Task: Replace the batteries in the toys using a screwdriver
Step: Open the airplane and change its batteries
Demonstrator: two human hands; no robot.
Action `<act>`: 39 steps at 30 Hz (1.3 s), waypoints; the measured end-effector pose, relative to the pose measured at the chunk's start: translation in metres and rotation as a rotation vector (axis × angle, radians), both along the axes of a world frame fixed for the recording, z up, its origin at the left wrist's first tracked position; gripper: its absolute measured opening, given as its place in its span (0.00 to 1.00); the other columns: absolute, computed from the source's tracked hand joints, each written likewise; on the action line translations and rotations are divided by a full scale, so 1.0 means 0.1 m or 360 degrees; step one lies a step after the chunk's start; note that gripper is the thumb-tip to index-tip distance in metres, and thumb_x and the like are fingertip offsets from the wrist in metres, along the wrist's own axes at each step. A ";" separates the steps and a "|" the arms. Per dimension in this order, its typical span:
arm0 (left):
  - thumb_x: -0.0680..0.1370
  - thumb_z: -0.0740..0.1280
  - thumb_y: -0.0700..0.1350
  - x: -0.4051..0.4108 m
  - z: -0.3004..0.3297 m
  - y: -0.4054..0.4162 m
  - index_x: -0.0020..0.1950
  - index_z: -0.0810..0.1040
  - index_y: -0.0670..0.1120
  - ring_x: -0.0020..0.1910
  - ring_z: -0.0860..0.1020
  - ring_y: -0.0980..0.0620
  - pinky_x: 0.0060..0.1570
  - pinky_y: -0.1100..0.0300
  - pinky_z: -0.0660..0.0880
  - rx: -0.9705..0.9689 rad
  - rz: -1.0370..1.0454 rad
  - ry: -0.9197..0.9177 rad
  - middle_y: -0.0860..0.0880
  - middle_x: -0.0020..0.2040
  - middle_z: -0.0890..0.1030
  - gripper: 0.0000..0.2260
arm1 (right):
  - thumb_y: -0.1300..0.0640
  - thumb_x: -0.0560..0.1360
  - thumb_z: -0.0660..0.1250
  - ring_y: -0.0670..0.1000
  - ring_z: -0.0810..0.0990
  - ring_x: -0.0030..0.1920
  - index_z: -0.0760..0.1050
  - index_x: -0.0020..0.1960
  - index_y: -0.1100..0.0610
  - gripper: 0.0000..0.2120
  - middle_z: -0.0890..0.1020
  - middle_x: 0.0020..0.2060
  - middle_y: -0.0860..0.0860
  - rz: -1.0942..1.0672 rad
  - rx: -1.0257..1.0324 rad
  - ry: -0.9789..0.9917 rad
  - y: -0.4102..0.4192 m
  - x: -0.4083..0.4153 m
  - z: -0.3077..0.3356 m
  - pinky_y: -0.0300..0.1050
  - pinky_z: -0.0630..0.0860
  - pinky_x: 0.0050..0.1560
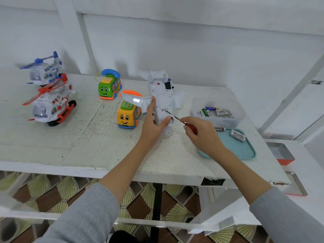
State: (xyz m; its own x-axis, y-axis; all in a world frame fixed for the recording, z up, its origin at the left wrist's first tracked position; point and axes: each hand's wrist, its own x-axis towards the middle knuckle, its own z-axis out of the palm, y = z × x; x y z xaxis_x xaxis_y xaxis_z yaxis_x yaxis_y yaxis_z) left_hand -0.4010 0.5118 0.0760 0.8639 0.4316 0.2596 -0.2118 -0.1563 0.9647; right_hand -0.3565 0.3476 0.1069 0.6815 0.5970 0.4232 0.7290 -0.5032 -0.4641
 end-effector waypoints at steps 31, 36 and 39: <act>0.73 0.69 0.50 0.02 0.19 0.01 0.75 0.56 0.61 0.64 0.75 0.48 0.56 0.49 0.77 -0.0519 -0.0218 0.0139 0.49 0.67 0.73 0.34 | 0.64 0.75 0.64 0.46 0.69 0.29 0.80 0.54 0.56 0.11 0.78 0.30 0.54 0.0107 0.0249 0.0067 -0.16 0.22 0.07 0.34 0.64 0.31; 0.78 0.66 0.44 0.00 0.17 0.04 0.75 0.56 0.60 0.62 0.75 0.48 0.56 0.48 0.77 -0.0417 -0.0257 0.0167 0.48 0.67 0.74 0.30 | 0.63 0.76 0.64 0.42 0.72 0.28 0.78 0.57 0.56 0.11 0.75 0.29 0.45 0.0126 0.0113 0.0030 -0.11 0.25 0.13 0.38 0.67 0.34; 0.77 0.67 0.46 -0.03 0.18 0.07 0.73 0.56 0.63 0.62 0.76 0.48 0.56 0.47 0.77 -0.0296 -0.0292 0.0219 0.47 0.68 0.71 0.30 | 0.60 0.78 0.61 0.49 0.78 0.37 0.71 0.65 0.52 0.16 0.79 0.35 0.50 0.0173 -0.0090 0.0089 -0.08 0.27 0.16 0.49 0.76 0.44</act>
